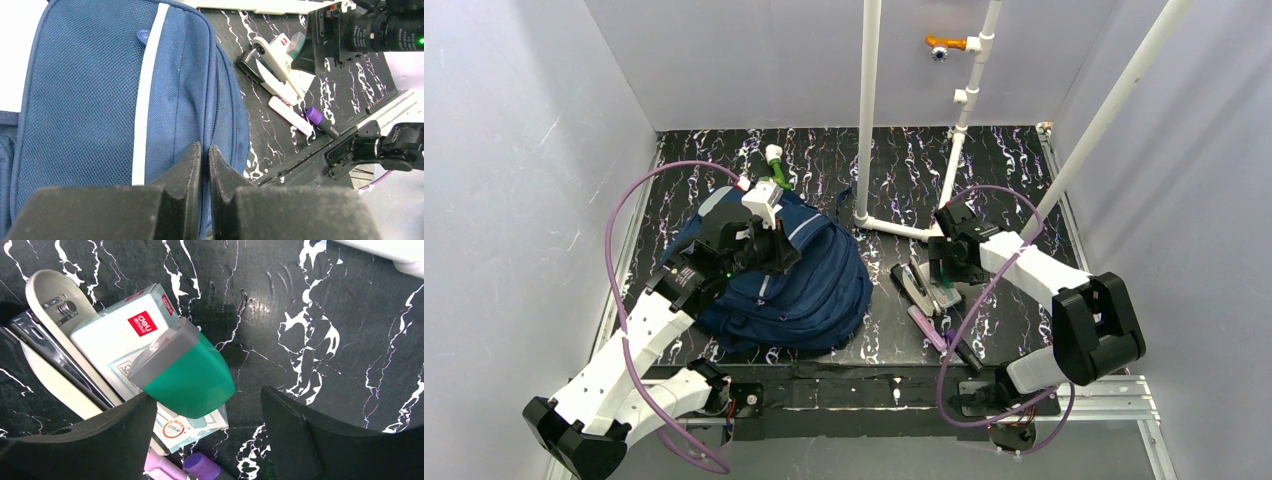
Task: Pack the student bag
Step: Pick up the stationery from the center of the board.
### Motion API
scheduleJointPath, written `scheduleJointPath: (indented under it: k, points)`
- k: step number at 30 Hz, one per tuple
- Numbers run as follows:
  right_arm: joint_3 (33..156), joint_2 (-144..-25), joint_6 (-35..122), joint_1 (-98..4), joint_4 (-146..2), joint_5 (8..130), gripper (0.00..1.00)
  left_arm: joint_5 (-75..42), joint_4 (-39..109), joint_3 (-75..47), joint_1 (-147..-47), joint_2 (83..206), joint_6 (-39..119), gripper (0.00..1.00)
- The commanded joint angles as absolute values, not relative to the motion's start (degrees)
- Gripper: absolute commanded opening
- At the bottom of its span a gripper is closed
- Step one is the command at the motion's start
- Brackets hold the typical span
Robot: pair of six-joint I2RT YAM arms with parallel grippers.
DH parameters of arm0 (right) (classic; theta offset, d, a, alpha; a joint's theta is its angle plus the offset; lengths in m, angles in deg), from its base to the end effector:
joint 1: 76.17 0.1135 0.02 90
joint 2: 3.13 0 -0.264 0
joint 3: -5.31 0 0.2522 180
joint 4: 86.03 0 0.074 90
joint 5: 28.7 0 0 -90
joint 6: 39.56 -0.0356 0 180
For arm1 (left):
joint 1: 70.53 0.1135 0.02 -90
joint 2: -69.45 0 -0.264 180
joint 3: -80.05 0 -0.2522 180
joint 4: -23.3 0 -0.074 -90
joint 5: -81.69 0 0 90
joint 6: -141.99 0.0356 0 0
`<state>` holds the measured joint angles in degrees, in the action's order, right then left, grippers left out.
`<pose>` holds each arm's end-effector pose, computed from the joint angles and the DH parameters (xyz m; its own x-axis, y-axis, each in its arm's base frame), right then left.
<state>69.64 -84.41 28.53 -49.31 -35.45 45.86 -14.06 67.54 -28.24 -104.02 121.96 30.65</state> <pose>0.2386 0.1102 0.2008 -0.8935 -0.0493 -0.4464 -0.0122 0.9963 -0.0856 0.1620 -0.1115 0.3596 -0.5561 -0.0662 -0.8285 0.4534 0.8112 -0.3692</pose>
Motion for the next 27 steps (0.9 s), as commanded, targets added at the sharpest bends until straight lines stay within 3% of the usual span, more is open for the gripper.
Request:
scheduleJointPath:
  k: [1, 8, 12, 19, 27]
  points:
    - [71.86, -85.71, 29.96, -50.81, -37.92, 44.28, 0.81, -19.94, 62.84, -28.43, -104.37, 120.01, 26.96, 0.00]
    - [71.55, -83.55, 29.05, -56.31, -37.87, 40.99, 0.79, -21.01, 61.60, -30.64, -104.37, 119.63, 24.23, 0.00]
    - [70.40, -81.02, 29.02, -59.10, -36.67, 41.81, 0.83, -21.31, 61.58, -30.05, -104.36, 120.03, 24.42, 0.00]
    - [69.45, -77.17, 32.84, -56.29, -36.46, 54.73, 0.83, -21.29, 61.51, -29.03, -104.37, 121.19, 25.53, 0.00]
    - [72.59, -85.30, 32.83, -50.39, -39.37, 51.85, 0.91, -22.48, 61.06, -28.64, -104.37, 121.60, 25.16, 0.00]
